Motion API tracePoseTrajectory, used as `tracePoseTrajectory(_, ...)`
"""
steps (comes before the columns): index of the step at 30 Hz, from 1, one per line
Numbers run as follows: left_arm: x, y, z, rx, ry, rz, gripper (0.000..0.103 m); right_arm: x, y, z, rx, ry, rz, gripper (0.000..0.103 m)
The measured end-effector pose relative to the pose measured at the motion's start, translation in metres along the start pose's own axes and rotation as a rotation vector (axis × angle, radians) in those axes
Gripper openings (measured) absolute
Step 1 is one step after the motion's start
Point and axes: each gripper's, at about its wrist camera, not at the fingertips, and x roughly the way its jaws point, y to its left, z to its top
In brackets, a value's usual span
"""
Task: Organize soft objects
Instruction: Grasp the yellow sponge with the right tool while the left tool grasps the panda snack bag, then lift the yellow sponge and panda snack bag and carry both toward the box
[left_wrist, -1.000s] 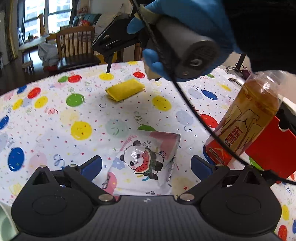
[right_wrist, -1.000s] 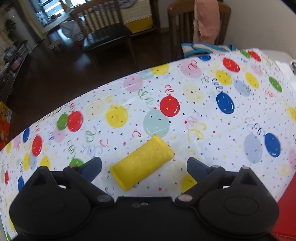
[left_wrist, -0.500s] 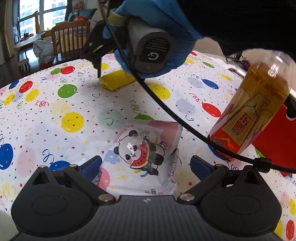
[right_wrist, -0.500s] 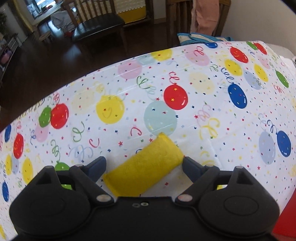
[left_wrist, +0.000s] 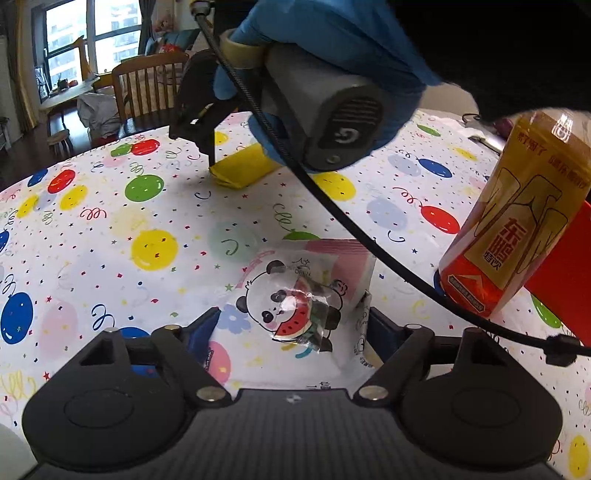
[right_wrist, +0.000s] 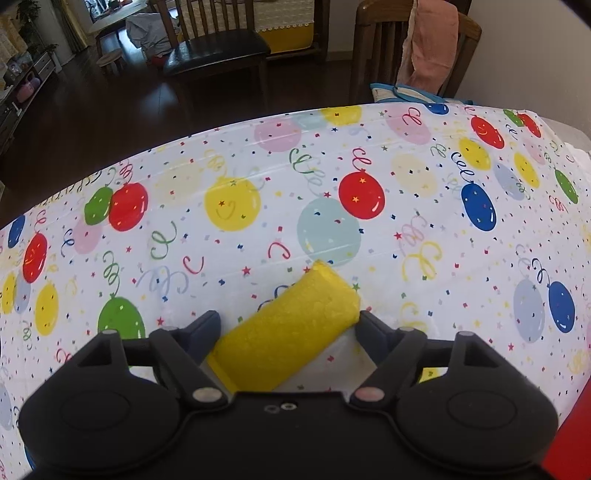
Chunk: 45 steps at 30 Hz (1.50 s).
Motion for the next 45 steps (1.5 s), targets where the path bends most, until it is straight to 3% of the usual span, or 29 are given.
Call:
tracePoseTrajectory(4,-0.002,0.002,-0.001,-0.012,-0.006,0.005,0.076,-0.004,0.000,-0.007,-0.011,-0.005,0.017,0.076)
tracePoseTrajectory(8,-0.007,0.006,-0.004,-0.043,-0.017,0.003,0.069,-0.013,0.000,-0.014,-0.025,-0.012,0.042,0.053)
tracePoseTrajectory(14,-0.016,0.009,-0.011,-0.086,-0.017,0.012,0.065,-0.023,0.006,-0.031,-0.084,0.001,0.066,0.051)
tracePoseTrajectory(17,-0.022,0.010,-0.016,-0.106,-0.014,0.017,0.065,-0.033,0.006,-0.039,-0.085,-0.004,0.092,0.043)
tracePoseTrajectory(30,-0.065,0.012,-0.032,-0.145,-0.019,0.035,0.065,-0.100,0.007,-0.088,-0.197,-0.099,0.204,0.039)
tracePoseTrajectory(45,-0.123,-0.008,-0.042,-0.081,-0.048,0.038,0.065,-0.192,-0.042,-0.147,-0.203,-0.182,0.314,0.038)
